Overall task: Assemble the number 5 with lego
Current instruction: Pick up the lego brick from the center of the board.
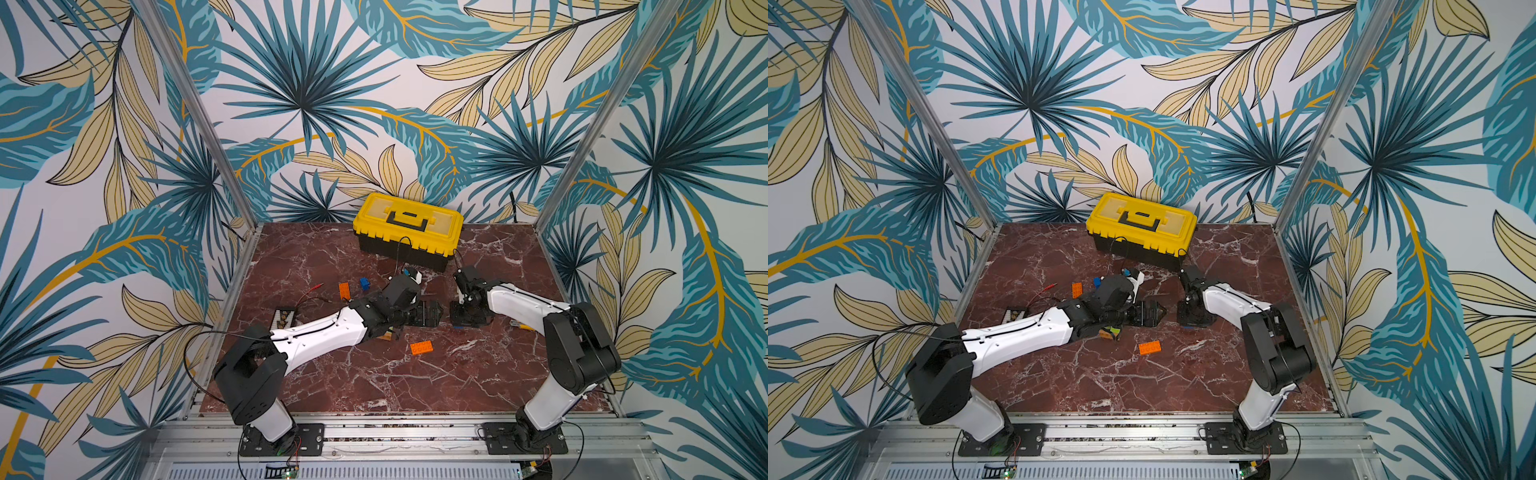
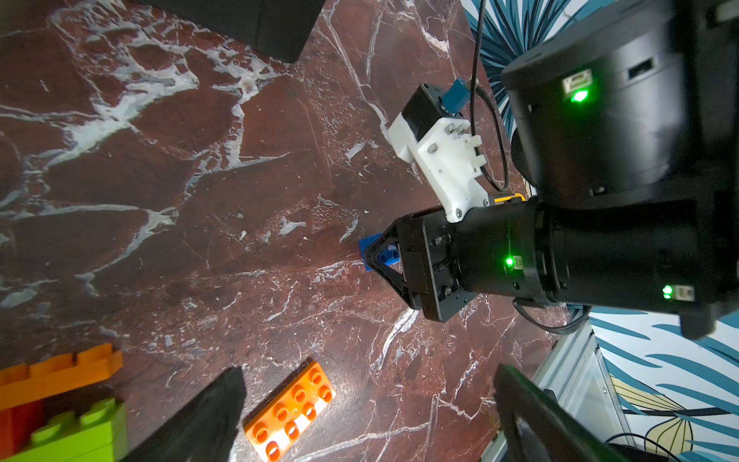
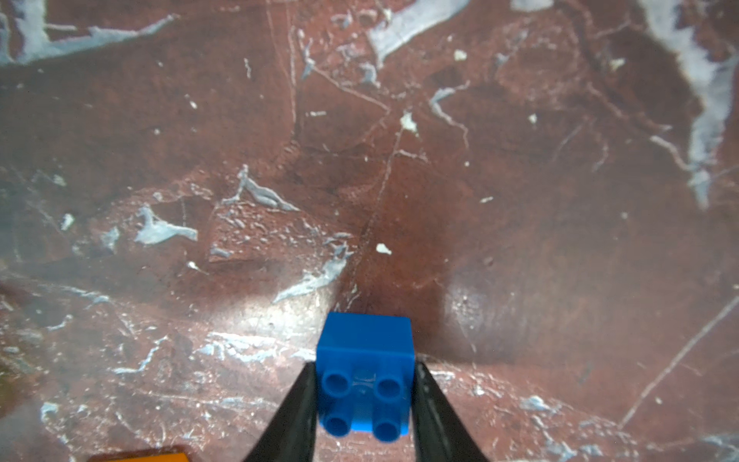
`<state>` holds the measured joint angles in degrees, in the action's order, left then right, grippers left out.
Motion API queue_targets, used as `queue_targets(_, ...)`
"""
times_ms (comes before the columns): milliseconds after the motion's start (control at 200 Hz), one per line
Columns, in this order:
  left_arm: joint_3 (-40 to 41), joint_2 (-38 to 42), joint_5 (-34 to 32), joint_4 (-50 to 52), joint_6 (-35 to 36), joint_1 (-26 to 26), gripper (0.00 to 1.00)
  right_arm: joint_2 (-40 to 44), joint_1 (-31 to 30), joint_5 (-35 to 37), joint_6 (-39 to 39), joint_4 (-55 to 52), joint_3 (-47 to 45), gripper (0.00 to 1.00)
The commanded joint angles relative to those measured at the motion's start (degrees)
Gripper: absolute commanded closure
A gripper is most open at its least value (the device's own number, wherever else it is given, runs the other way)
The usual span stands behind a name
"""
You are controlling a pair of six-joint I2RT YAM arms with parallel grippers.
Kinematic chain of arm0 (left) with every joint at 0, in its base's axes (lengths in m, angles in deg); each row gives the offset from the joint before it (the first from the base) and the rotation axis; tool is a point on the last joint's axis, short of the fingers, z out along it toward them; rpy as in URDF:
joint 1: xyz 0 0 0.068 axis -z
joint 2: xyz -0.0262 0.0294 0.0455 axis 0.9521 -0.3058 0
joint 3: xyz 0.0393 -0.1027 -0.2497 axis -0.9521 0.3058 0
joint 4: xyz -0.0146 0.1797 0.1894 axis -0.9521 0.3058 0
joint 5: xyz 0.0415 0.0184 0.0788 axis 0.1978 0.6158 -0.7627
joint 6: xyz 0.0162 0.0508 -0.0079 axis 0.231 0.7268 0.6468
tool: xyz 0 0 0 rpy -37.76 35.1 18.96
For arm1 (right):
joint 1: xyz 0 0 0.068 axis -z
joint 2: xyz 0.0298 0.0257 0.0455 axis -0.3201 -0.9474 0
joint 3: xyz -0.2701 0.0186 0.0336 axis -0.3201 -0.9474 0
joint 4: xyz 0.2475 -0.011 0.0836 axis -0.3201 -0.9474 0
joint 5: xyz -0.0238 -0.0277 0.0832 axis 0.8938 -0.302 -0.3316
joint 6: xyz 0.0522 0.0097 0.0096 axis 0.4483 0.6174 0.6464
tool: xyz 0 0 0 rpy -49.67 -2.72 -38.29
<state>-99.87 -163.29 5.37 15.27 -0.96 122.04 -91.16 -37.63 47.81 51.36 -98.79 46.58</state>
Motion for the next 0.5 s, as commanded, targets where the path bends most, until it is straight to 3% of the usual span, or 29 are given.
queue_targets(0,1.94,1.06,0.26,-1.12,-0.22,0.25,0.0,-0.74,-0.15,0.92,-0.93,-1.38,-0.18,0.64)
queue_targets(120,1.98,1.0,0.21,-1.03,-0.23,0.19,0.0,-0.77,-0.13,0.71,-1.32,-1.57,0.08,0.7)
queue_targets(496,3.5,3.29,-1.6,-1.55,1.26,0.17,0.0,7.36,-2.21,-1.83,2.46,-2.85,-2.25,0.71)
